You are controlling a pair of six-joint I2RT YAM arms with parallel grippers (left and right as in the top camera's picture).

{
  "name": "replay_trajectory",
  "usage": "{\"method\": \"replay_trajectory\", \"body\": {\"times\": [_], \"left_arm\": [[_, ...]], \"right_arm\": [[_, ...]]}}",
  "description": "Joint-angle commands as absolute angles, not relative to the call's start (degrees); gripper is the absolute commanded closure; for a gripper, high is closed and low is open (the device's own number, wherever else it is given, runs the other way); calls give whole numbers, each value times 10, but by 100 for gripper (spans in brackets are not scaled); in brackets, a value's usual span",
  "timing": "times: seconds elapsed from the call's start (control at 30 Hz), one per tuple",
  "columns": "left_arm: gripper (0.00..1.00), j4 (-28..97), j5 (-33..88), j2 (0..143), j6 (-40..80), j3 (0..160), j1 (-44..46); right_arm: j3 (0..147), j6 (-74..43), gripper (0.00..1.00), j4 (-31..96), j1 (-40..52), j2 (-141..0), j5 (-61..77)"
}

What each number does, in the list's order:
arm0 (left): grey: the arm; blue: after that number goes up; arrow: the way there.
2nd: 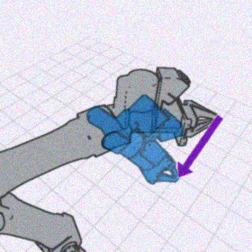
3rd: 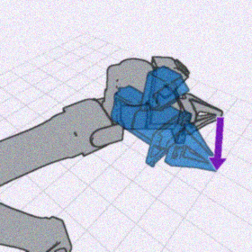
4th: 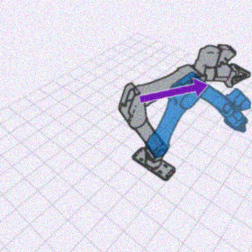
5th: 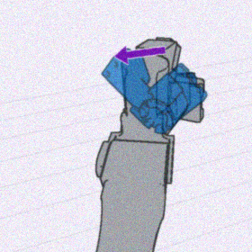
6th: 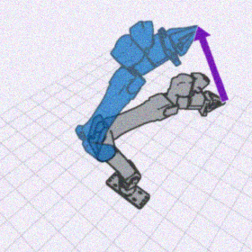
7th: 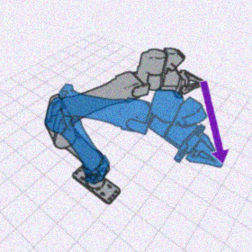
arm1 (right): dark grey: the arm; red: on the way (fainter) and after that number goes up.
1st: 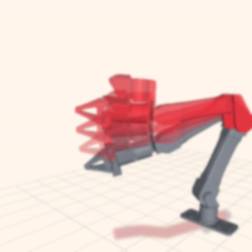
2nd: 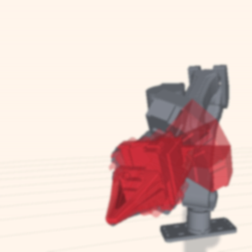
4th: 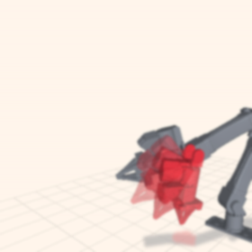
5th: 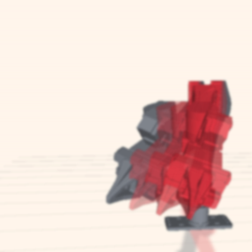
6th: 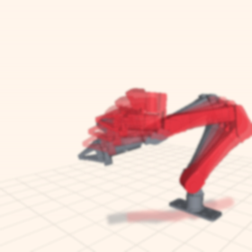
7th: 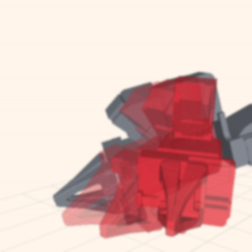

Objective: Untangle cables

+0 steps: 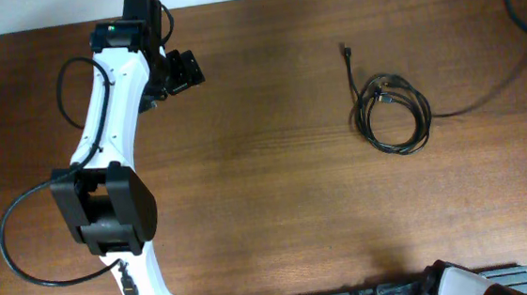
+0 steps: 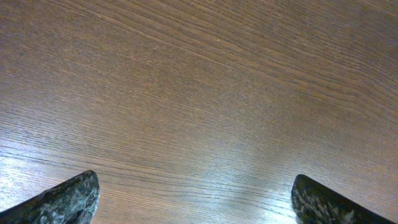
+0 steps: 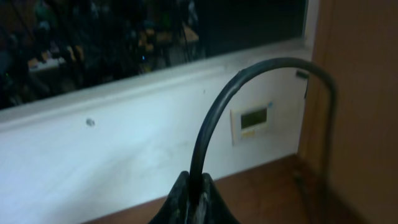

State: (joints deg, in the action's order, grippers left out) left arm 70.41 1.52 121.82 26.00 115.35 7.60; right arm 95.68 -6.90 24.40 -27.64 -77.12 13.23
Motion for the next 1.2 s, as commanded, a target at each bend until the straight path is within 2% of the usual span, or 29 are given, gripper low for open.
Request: {"method": "replay_trajectory", "body": {"times": [0.0, 0.1, 0.3, 0.4, 0.5, 0.53, 0.57, 0.6, 0.63, 0.67, 0.9, 1.0, 1.07, 1.17], "left_arm": [[1, 703, 11, 1218, 261, 1153, 74], [1, 703, 11, 1218, 261, 1152, 74], [1, 703, 11, 1218, 261, 1152, 74], [1, 703, 11, 1218, 261, 1152, 74], [1, 703, 11, 1218, 261, 1152, 74], [1, 703, 11, 1218, 261, 1152, 74], [1, 703, 11, 1218, 260, 1153, 74], [1, 703, 11, 1218, 261, 1152, 74], [1, 703, 11, 1218, 261, 1152, 74], [1, 703, 11, 1218, 261, 1153, 74], [1, 703, 11, 1218, 261, 1152, 74], [1, 703, 11, 1218, 261, 1153, 74], [1, 703, 11, 1218, 261, 1152, 74], [1, 703, 11, 1218, 261, 1152, 74]], "right_arm": [[968, -58, 96, 205, -331, -806, 168], [968, 16, 96, 175, -319, -934, 184], [968, 17, 96, -54, -314, -1101, 158], [968, 17, 96, -11, -323, -1184, 109], [968, 17, 94, 103, -334, -1253, 107], [968, 17, 73, 133, -335, -1254, 89], [968, 17, 47, 152, -335, -1250, 87], [968, 17, 29, 173, -335, -1242, 87], [968, 17, 5, 190, -335, -1234, 88], [968, 17, 1, 221, -335, -1212, 88], [968, -5, 1, 572, -335, -995, 66], [968, -16, 1, 652, -334, -977, 76], [951, -15, 1, 697, -309, -978, 149], [869, -15, 1, 633, -232, -979, 196]]}}
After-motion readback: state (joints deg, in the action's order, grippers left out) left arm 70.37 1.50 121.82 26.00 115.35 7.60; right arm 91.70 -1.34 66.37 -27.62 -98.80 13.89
